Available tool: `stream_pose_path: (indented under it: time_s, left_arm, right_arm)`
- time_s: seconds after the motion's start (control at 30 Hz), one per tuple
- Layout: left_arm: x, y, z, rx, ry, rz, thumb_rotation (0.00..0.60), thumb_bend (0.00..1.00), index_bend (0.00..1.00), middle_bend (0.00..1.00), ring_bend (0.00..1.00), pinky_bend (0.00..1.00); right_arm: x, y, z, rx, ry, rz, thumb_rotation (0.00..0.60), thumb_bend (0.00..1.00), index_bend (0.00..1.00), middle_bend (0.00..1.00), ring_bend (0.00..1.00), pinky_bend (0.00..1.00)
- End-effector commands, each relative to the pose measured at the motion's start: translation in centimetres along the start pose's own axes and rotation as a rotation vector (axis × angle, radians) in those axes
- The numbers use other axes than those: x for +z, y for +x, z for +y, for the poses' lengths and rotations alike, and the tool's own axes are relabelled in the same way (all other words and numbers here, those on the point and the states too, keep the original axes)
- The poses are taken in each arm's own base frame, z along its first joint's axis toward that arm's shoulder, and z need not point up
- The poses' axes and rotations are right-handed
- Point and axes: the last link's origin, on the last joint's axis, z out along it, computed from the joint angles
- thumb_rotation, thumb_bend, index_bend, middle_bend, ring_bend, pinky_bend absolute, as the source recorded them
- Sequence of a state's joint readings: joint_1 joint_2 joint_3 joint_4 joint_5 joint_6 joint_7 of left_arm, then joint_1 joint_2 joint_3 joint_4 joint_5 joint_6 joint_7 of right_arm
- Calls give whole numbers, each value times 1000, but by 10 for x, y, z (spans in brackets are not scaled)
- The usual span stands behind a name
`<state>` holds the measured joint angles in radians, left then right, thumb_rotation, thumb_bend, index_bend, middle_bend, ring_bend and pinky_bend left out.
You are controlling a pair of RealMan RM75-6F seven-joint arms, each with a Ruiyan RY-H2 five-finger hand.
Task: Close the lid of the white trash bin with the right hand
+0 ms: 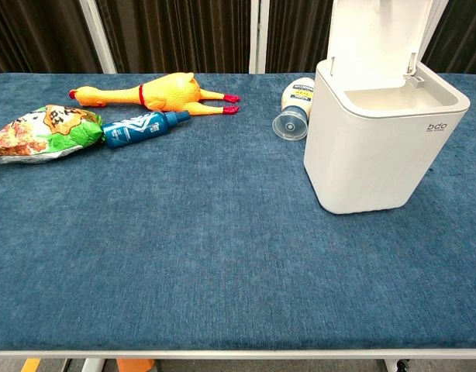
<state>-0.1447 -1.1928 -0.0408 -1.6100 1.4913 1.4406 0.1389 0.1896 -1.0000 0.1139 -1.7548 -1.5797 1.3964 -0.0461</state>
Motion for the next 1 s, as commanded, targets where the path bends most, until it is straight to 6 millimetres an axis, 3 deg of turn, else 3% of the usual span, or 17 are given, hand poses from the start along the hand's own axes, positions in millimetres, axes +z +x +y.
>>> stream_pose_path:
  time_s: [0.03,0.23,0.43,0.7,1.0]
  left_arm:
    - [1,-1,1,-1,-4,-7,600,0,193,196,107,189]
    - [-1,-5,-2,-5,7,-22,600,0,195,196,107,189]
    - [-2,-6,-7,-5,23,-36,600,0,196,195,107,189]
    - [-1,-5,-8,-5,25,-40,600,0,204,199,107,189]
    - [1,-6,-10,-10,30,-41,600,0,204,200,107,189]
  right_arm:
    - [32,16,-21,66,82,-34,600,1000,0,0,0,0]
    - [87,42,-50,123,174,-69,600,1000,0,0,0,0]
    - [123,45,-81,103,235,-116,600,1000,0,0,0,0]
    - [142,35,-106,121,253,-202,600,1000,0,4,0,0]
    - [144,31,-112,125,254,-247,600,1000,0,45,0,0]
